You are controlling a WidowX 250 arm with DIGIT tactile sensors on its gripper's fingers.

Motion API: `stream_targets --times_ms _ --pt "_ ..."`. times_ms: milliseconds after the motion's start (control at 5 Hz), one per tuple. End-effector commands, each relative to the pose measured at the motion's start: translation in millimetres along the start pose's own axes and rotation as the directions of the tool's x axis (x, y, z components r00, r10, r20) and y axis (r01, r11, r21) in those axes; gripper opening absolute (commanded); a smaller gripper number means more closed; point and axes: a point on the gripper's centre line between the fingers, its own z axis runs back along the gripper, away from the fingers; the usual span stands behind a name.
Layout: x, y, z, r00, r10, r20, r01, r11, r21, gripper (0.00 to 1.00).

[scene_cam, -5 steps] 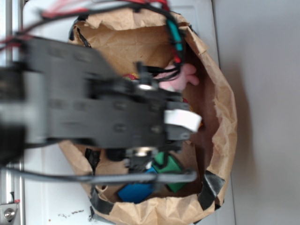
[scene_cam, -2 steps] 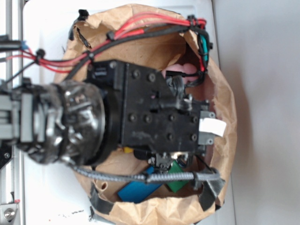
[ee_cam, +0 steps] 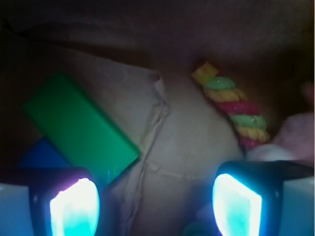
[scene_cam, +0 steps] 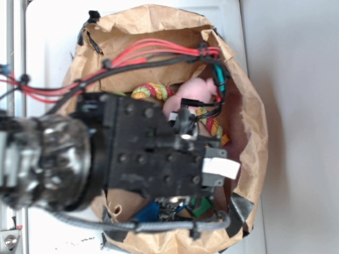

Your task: Grab the green block.

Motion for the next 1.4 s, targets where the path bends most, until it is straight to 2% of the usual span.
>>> stream_targets --times_ms 0,800,1200 --pt "18.0 -25.7 20.2 0.994 -0.030 0.105 0.035 0.998 -0.050 1.00" --pt "24.9 -54.4 5.1 0.992 -0.063 0.107 0.076 0.990 -0.115 1.00" --pt "26.0 -60.3 1.9 0.983 -0.111 0.149 0.130 0.983 -0.126 1.00"
